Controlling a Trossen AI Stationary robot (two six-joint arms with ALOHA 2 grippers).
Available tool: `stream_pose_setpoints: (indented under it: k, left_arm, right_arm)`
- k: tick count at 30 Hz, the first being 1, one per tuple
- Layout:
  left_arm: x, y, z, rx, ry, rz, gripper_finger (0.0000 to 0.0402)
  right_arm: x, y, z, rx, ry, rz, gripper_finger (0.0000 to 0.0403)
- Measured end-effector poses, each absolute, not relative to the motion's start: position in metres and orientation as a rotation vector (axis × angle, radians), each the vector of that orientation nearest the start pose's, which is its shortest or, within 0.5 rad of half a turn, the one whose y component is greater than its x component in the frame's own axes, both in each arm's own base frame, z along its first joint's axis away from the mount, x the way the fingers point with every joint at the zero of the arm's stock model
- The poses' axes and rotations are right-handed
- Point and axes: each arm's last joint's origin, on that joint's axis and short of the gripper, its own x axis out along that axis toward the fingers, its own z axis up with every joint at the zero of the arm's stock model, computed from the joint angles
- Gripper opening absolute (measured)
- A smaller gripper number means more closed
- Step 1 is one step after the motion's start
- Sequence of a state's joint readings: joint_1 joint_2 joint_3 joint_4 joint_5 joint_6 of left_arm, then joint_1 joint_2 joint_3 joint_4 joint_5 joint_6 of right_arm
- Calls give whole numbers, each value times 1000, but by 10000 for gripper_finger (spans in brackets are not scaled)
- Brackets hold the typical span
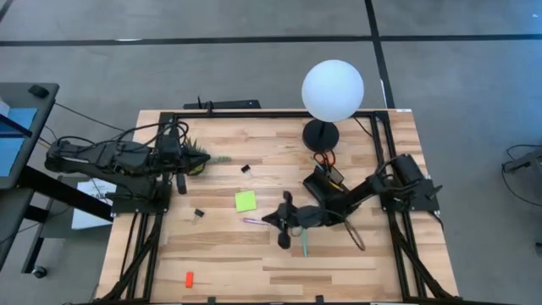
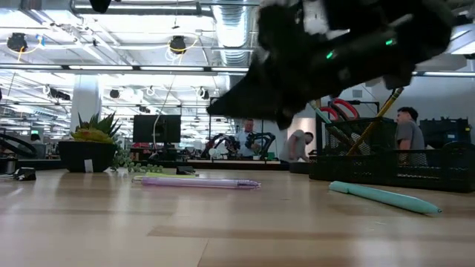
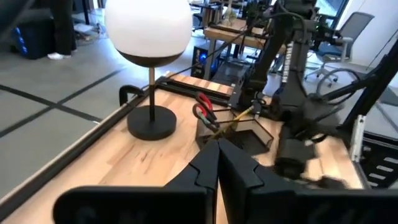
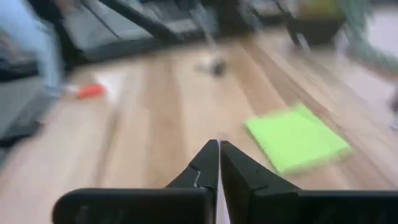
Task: Pick and place office supplies into organizer
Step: Put the purple pen into the black desk organizer
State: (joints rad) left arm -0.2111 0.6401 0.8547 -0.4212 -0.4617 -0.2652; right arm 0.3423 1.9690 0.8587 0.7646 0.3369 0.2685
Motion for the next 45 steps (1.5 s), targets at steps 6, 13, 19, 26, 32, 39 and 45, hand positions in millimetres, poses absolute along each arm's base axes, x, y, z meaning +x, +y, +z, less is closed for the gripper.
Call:
stream_pose_setpoints:
  k: [6,13,19,26,32,39,45]
  left_arm:
    - [127,-14,349,-197,196,268,0]
    - [130,-15,347,-211,213,277,0]
    - [131,-15,345,-201,236,287,0]
    - [136,-16,342,-200,255,298,0]
    - [139,-17,339,-204,278,291,0]
    - [142,-18,338,-200,290,290,0]
    - [142,-17,338,-200,286,294,0]
  right_arm:
    - [369,105,125,186,389,-60,60]
    - [369,109,120,145,438,9,116]
    - [367,111,108,27,501,5,146]
    - [373,111,63,14,529,-45,152]
    - [380,115,36,9,530,-99,140]
    - [378,121,32,-45,515,-81,135]
    - [378,121,31,-28,522,-35,130]
